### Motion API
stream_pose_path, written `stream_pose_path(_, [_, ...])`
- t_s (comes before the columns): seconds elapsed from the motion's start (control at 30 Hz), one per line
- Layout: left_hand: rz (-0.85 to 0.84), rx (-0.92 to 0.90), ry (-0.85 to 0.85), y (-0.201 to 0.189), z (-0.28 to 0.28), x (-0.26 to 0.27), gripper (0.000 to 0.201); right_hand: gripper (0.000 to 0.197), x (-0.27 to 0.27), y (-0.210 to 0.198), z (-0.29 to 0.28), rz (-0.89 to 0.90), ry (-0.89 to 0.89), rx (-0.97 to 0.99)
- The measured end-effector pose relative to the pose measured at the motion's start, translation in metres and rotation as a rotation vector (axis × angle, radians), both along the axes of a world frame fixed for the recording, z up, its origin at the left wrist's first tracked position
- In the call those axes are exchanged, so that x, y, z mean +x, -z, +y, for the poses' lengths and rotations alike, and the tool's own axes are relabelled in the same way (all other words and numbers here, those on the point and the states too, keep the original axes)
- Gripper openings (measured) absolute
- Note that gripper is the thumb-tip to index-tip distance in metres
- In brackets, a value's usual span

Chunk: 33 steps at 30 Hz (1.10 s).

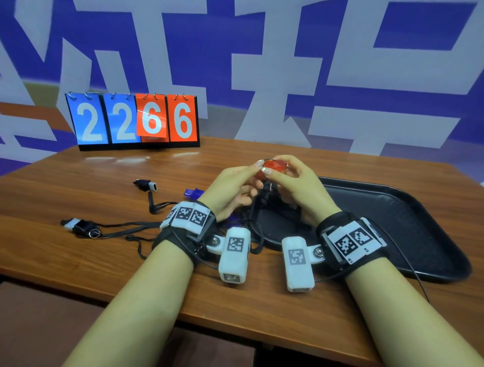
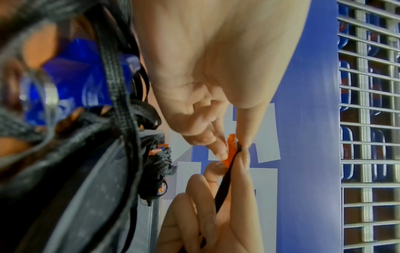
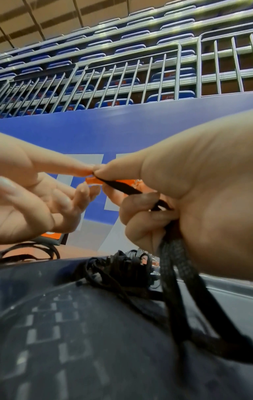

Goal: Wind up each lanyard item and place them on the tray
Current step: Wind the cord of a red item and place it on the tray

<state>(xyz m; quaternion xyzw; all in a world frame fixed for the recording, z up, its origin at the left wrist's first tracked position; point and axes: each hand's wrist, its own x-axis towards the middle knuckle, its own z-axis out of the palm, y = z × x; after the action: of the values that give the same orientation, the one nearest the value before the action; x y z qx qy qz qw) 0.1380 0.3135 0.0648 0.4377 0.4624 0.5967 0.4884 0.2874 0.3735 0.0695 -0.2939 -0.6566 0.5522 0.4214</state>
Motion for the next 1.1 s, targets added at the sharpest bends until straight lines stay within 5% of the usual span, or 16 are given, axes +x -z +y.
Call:
stream_pose_path(0.23, [-0.079, 0.041, 0.083, 0.001, 0.000, 0.002, 0.023, 0.024, 0.001, -0.001, 0.001, -0.022, -0.101, -0.015])
stream_pose_path(0.43, [-0.257, 0.118, 0.125, -0.002, 0.001, -0.005, 0.028, 0.006, 0.008, -0.008, 0.007, 0.029, -0.290, -0.299])
stream_pose_path(0.6, [-0.022, 0.045, 0.203, 0.000, -0.002, 0.000, 0.026, 0.016, 0.013, -0.010, 0.013, 0.017, -0.253, -0.575])
stream_pose_path(0.77, [0.281, -0.055, 0.210, 0.003, -0.002, 0.003, 0.024, 0.004, 0.019, -0.007, 0.019, -0.115, -0.099, -0.372])
stream_pose_path(1.1, [0.358, -0.053, 0.123, -0.001, -0.003, 0.000, 0.036, 0.006, 0.015, -0.015, 0.006, -0.085, 0.033, 0.033])
